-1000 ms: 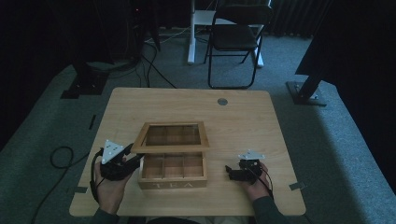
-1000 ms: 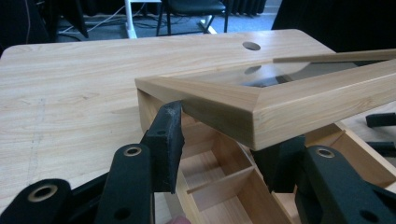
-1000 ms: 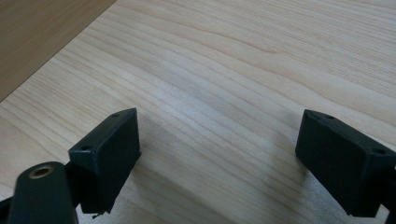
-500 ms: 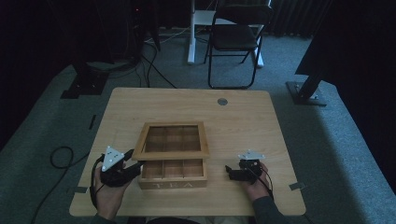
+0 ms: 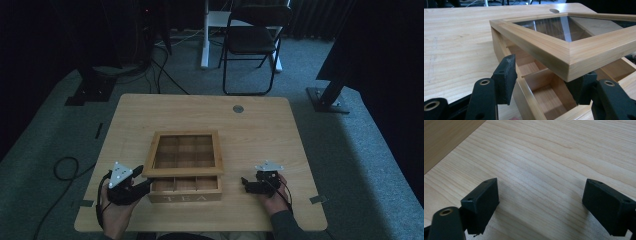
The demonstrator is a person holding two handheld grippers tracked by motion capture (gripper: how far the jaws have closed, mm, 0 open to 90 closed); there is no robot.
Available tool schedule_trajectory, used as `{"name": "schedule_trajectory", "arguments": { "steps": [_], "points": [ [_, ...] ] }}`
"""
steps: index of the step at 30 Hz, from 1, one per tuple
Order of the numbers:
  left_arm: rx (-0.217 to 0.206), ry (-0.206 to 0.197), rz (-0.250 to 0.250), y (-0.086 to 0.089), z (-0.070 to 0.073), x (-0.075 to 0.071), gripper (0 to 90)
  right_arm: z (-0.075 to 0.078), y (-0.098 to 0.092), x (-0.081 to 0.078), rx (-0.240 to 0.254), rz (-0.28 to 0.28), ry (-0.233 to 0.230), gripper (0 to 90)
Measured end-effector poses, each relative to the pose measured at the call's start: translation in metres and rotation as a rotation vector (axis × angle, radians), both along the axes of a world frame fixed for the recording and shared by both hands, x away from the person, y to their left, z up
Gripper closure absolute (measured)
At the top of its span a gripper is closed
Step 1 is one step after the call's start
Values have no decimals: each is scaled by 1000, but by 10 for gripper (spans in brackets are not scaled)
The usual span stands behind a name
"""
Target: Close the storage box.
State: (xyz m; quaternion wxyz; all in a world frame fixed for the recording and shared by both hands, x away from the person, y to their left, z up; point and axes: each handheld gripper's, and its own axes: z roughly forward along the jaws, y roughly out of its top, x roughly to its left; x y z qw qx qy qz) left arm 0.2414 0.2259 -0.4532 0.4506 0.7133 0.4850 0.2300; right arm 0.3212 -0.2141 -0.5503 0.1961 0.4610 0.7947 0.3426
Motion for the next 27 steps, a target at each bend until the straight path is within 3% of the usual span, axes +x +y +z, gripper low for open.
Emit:
{"name": "schedule_trajectory", "arguments": {
  "steps": [16,27],
  "points": [
    [-21,55,-5,10,-17,-9,449,0,0,0,0,0,1,133],
    [9,107,3,12,-32,-15,460,0,0,0,0,0,0,132]
  ]
}}
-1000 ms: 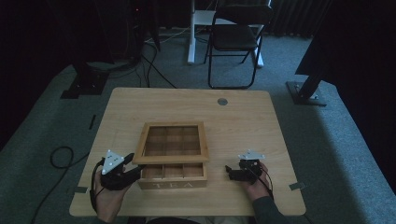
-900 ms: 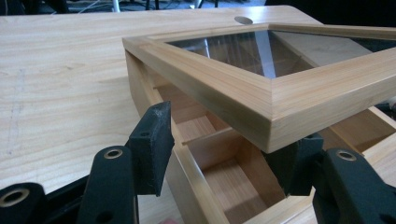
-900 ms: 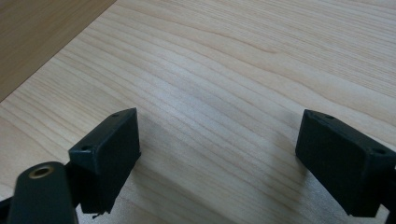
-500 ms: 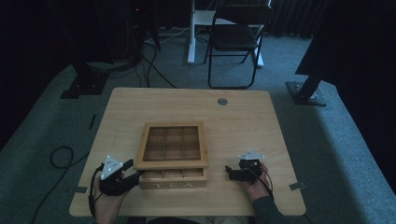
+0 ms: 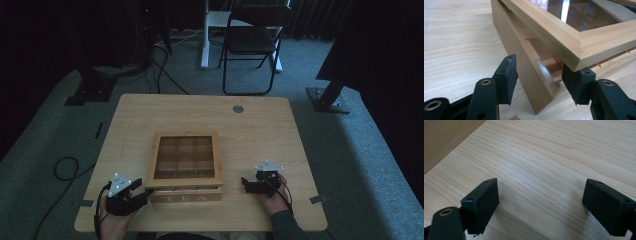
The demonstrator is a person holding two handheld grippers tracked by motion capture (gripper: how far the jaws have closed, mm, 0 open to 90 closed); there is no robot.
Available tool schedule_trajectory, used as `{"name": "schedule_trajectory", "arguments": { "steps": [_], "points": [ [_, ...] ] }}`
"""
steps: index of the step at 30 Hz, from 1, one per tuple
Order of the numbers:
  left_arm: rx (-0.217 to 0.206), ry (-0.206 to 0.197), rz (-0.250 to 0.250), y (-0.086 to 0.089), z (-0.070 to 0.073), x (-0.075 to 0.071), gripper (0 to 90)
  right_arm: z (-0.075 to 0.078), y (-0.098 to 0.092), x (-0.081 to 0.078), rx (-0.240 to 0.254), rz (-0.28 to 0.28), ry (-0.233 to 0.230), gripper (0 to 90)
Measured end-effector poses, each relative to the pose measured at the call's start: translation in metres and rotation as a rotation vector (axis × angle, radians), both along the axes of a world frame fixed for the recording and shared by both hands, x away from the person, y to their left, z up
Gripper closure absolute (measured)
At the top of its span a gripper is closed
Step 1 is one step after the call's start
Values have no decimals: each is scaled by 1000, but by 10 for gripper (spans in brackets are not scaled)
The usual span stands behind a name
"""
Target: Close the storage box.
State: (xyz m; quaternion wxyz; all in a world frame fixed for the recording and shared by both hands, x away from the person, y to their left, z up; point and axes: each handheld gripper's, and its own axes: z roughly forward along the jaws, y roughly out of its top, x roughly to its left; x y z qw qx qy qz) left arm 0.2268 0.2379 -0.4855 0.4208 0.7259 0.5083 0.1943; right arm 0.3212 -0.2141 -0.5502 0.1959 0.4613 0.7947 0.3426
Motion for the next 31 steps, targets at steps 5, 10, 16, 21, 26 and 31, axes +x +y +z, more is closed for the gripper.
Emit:
{"name": "schedule_trajectory", "arguments": {
  "steps": [5,10,16,21,26,31],
  "points": [
    [-30,21,20,7,-3,0,462,0,0,0,0,0,0,133],
    [-39,28,81,15,-4,0,520,0,0,0,0,0,0,133],
    [-155,8,130,34,-2,-3,489,0,0,0,-1,6,0,135],
    [-159,-7,162,39,-1,-3,479,0,0,0,-1,6,0,136],
    [-166,-8,183,44,-2,-1,471,0,0,0,-1,6,0,136],
    [-166,0,183,44,-4,2,457,0,0,0,-1,5,0,136]
  ]
}}
